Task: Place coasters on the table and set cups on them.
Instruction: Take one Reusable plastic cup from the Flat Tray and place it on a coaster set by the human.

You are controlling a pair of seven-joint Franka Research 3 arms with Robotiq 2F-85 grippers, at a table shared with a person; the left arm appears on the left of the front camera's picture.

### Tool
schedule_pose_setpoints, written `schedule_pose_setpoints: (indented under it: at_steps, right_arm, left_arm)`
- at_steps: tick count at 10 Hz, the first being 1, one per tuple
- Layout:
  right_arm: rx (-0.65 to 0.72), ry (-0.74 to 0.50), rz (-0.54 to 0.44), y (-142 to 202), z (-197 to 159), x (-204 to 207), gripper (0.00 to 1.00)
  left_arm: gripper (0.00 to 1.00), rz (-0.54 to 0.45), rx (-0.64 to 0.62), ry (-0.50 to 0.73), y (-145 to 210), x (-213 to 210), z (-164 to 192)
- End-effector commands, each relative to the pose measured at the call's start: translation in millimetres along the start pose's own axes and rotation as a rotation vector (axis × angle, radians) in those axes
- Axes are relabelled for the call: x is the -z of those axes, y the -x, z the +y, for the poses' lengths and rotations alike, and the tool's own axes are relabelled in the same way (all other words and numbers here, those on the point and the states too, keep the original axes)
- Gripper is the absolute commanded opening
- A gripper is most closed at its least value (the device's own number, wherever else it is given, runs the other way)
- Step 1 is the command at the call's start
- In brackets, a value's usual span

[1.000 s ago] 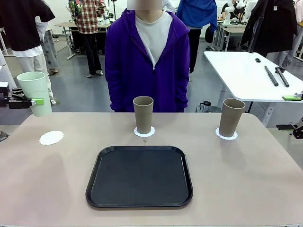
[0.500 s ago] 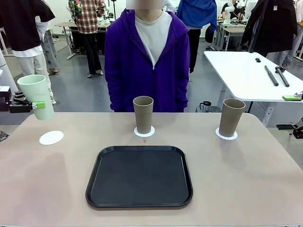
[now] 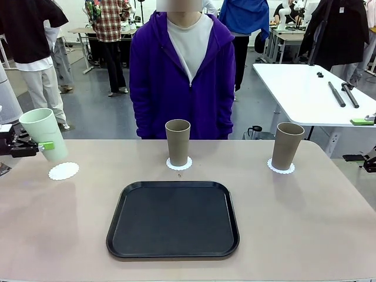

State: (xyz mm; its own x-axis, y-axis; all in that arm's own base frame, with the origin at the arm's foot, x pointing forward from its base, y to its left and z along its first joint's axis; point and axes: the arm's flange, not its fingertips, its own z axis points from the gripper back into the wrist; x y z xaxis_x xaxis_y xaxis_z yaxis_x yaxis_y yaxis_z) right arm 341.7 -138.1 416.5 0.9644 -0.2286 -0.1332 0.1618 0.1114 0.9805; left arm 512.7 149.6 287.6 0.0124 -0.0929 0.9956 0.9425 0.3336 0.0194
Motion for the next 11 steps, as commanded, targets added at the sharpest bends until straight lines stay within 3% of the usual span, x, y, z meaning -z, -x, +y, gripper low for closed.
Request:
schedule_pose_setpoints:
  at_steps: [1,6,11]
  right_arm:
    - [-0.003,-0.006,0.005,-0.9,1.3,-1.0,1.0]
    - [-0.003,-0.006,0.005,-0.9,1.3,-1.0,1.0]
    - [-0.003,-0.006,0.005,-0.9,1.3,-1.0,1.0]
  left_arm:
    - [0.85,0.042,0.005,0.02,11.0,-0.7,5.7]
    - [0.85,0.099,-0.053,0.028,39.6,5.7,16.8]
    - [0.85,0.085,-0.087,0.029,55.3,7.7,31.9]
